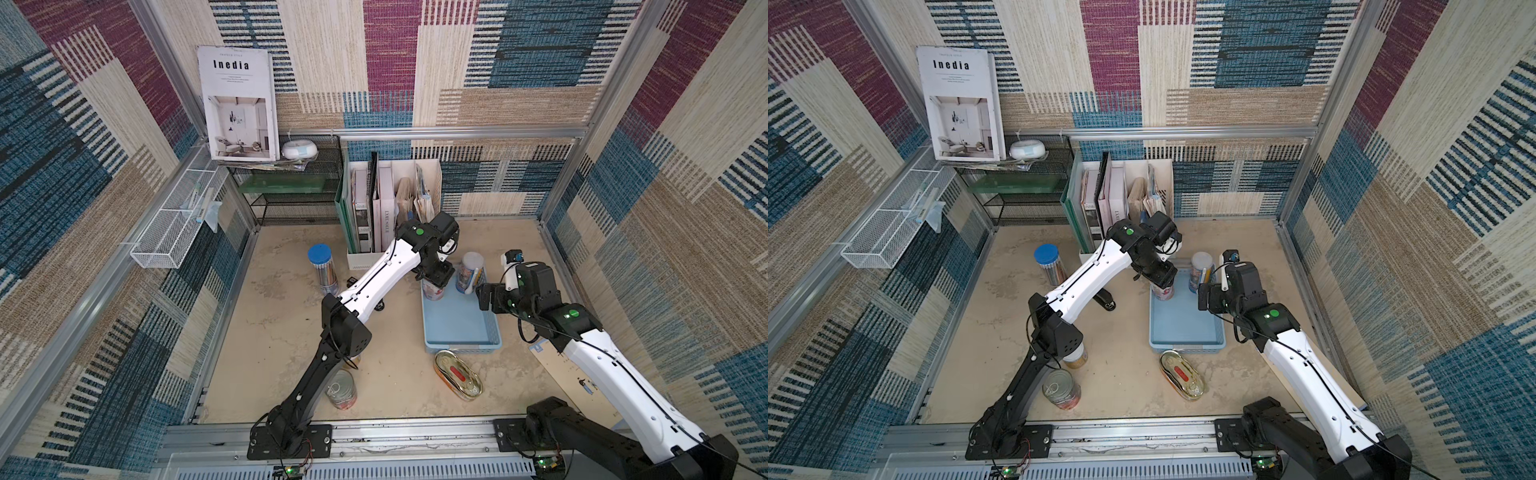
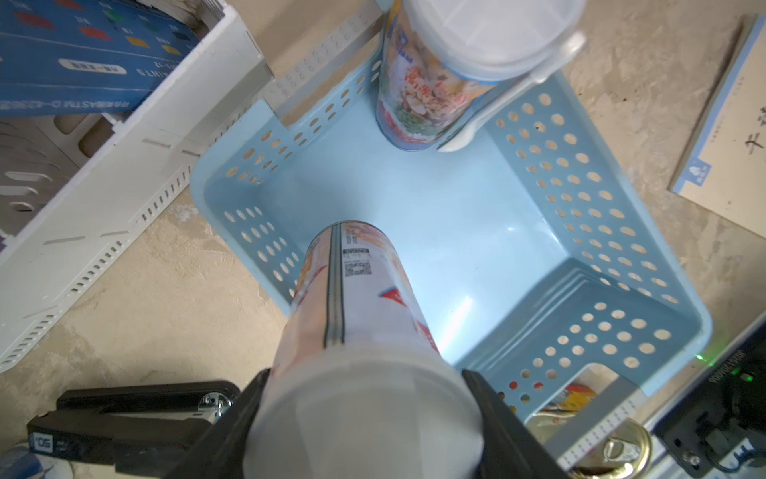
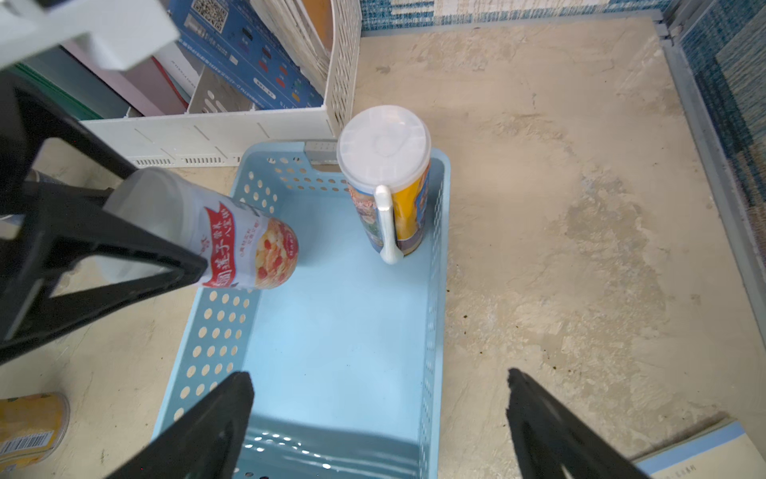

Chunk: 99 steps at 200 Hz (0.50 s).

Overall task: Put the canned food in the basket
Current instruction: Place the canned food in the basket.

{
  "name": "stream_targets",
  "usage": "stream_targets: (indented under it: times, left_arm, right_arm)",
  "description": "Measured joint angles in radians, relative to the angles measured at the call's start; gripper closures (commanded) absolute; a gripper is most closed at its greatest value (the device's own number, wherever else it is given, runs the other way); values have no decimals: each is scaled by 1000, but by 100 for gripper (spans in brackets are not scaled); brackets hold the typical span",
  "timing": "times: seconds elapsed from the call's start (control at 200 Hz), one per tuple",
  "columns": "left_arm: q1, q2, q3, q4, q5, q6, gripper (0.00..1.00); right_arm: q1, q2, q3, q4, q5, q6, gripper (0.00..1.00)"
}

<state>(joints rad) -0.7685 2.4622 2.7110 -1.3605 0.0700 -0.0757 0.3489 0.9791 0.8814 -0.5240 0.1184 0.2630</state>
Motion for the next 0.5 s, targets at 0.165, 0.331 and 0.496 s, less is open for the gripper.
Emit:
stream_targets:
  times: [0.165, 0.331, 0.496]
  left_arm:
    - [8, 41, 1, 44, -20, 0, 71]
    - [25, 70, 8, 71, -21, 0, 68]
    - [38, 91, 8, 101, -22, 0, 43]
  right_arm:
    - [0, -37, -46, 14, -34, 14, 0]
    - [0, -60, -93, 18, -77, 29, 0]
    - [6, -79, -137, 19, -129, 38, 0]
